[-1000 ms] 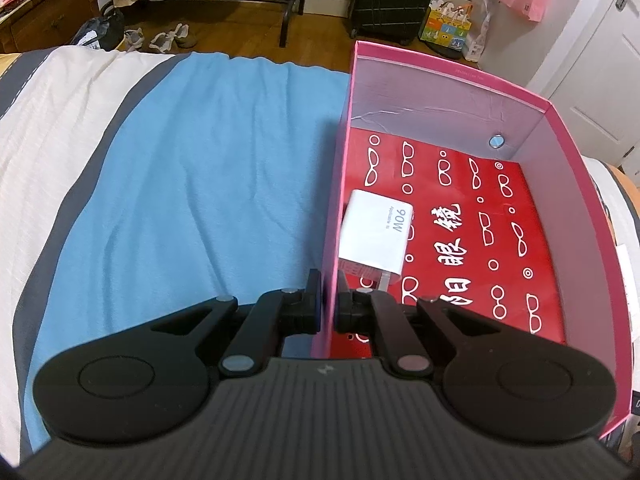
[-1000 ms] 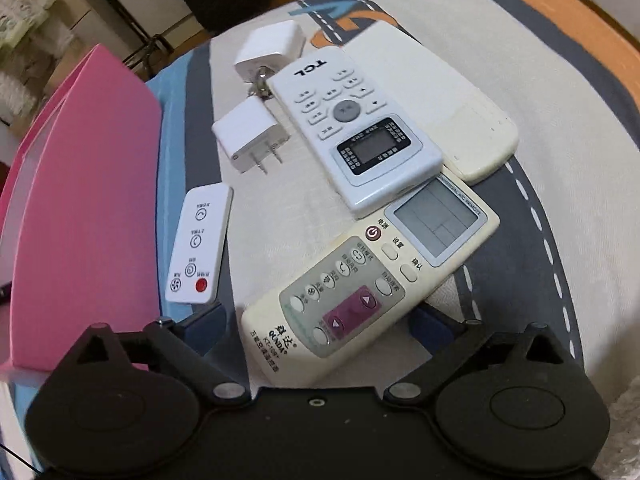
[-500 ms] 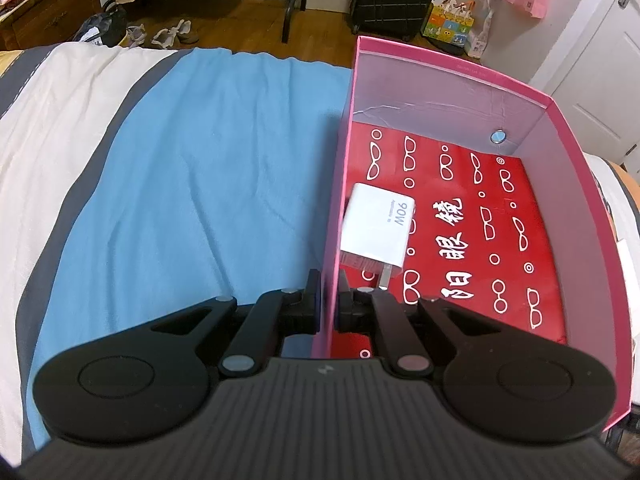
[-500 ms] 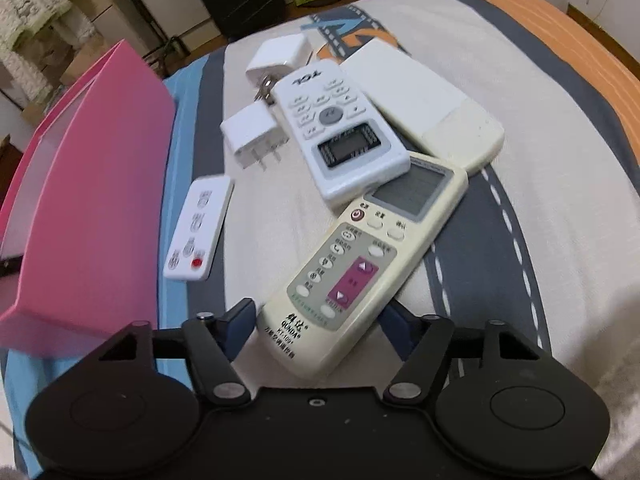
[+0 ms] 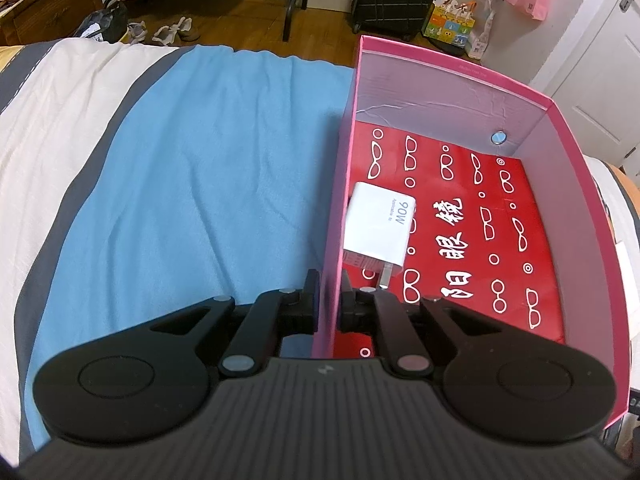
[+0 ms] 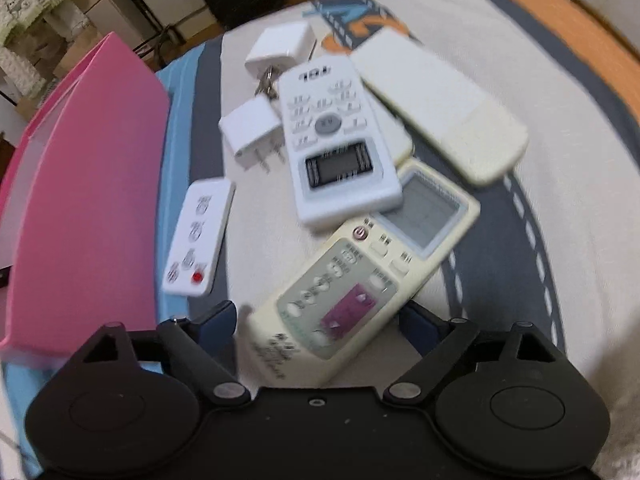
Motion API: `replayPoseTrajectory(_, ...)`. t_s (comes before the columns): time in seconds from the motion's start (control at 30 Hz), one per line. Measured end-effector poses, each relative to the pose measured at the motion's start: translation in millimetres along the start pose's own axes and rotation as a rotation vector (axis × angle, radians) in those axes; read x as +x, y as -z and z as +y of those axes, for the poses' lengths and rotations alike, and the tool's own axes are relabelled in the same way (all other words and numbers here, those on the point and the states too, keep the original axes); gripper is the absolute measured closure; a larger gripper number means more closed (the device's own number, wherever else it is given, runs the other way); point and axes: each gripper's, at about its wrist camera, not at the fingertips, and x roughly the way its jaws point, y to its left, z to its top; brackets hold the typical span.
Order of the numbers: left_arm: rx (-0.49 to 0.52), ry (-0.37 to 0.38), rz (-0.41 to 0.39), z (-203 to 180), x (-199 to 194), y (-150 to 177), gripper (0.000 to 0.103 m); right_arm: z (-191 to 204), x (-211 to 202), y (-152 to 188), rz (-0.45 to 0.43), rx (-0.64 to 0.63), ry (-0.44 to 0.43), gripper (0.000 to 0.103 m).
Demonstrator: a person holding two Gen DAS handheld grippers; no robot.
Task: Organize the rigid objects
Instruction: 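Move the right tool back to the cream remote control, then grasp the cream remote control by its edge with the right tool, then lower the cream remote into the pink box and open the right tool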
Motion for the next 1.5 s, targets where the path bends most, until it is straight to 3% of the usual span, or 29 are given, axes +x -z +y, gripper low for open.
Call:
replayPoseTrajectory(0.1, -0.006, 0.003, 0.001, 0.9, 0.5, -0.6, 0.095, 1.4, -6.5, 6.2, -0.046, -0.031, 0.019, 0.019)
replayPoseTrajectory(0.23, -0.013, 0.005, 0.005, 2.1, 0.7, -1.2, 0.095, -8.3, -21.9, 10.9, -0.047, -0.036, -0.026, 0.065)
replayPoseTrajectory(0.4, -0.016, 0.007, 0.007, 2.8, 0.6, -1.3, 0.095, -13.8, -32.3, 20.5, 0.048, -0.028, -0.12, 0.067)
replayPoseTrajectory(0.57, -0.019, 0.008, 0.007, 2.7, 0.4, -1.1, 0.095, -24.4, -42.4, 18.4, 0.02, 0.007, -0.088, 0.067)
replayPoseTrajectory(0.6, -0.02, 0.01, 0.008, 2.9, 0.2, -1.2, 0.095, -27.0, -42.3, 16.6, 0.014, 0.028, -0.077, 0.065)
replayPoseTrajectory(0.67, -0.019, 0.01, 0.008, 2.5, 0.1, -0.9, 0.095, -30.5, -38.5, 10.1, -0.002, 0.07, -0.035, 0.045)
replayPoseTrajectory(0.73, -0.021, 0.01, 0.008, 2.7, 0.0, -1.1, 0.095, -38.6, -31.5, 1.7, -0.017, 0.135, -0.044, 0.045)
replayPoseTrajectory(0.8, -0.019, 0.01, 0.007, 2.9, 0.0, -1.3, 0.095, -44.9, -28.2, -4.0, -0.054, 0.178, -0.083, 0.056)
replayPoseTrajectory(0.83, -0.021, 0.011, 0.007, 3.3, 0.2, -1.5, 0.095, -46.7, -28.3, -4.5, -0.064, 0.183, -0.106, 0.072)
replayPoseTrajectory(1.03, 0.0, 0.005, 0.009, 1.8, 0.4, -1.7, 0.097, -59.8, -45.2, 7.8, -0.091, 0.264, -0.188, 0.079)
replayPoseTrajectory(1.27, 0.007, 0.01, 0.009, 0.9, 0.5, -1.4, 0.098, -37.1, -83.3, 15.2, -0.207, 0.145, -0.22, 0.08)
replayPoseTrajectory(1.5, -0.021, 0.017, 0.02, 3.3, 1.1, -3.9, 0.098, 13.0, -125.7, -1.0, -0.232, 0.018, -0.463, 0.081)
